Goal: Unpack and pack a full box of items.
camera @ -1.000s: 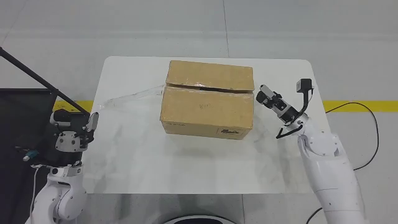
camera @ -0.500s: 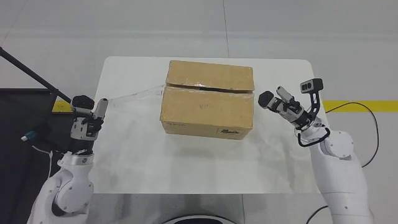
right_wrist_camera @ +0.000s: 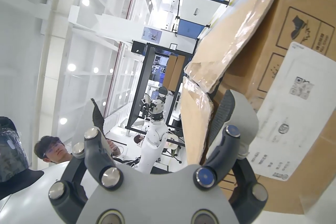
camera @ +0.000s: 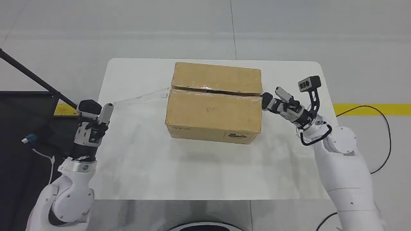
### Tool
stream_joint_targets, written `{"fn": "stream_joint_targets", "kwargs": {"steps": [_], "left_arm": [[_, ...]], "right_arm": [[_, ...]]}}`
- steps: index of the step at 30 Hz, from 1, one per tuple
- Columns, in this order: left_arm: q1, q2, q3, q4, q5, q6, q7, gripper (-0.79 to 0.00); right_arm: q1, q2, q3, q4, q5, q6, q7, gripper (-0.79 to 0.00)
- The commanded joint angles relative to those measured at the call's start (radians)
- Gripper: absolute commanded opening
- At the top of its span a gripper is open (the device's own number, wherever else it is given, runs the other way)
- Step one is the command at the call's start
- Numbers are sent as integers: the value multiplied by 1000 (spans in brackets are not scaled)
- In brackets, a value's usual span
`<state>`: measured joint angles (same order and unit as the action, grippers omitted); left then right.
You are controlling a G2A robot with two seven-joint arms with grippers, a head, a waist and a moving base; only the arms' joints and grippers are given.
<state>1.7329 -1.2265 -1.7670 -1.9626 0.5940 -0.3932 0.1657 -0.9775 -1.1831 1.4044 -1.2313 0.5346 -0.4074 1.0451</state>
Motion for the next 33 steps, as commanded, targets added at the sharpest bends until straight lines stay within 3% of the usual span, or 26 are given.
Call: {"fn": "stream_joint_targets", "kwargs": {"steps": [1, 7, 15, 24, 33], "left_arm": [[2, -1, 2, -2, 2, -2, -3, 0], [3, -2, 14, -17, 9, -11, -15, 0], [3, -3, 41, -37, 27, -53, -46, 0], [14, 3, 56, -19, 112, -157, -108, 0], [34, 14, 82, 30, 302, -257, -166, 0]], "right_arm": [[2, 0, -1, 2, 27, -1, 18, 0], [-4, 2, 11, -1, 156, 6, 133, 0], [-44, 20, 53, -62, 291, 49, 417, 0], [-158, 53, 78, -264, 74, 69, 436, 0], [-185, 85, 21, -323, -153, 40, 407, 0]]}}
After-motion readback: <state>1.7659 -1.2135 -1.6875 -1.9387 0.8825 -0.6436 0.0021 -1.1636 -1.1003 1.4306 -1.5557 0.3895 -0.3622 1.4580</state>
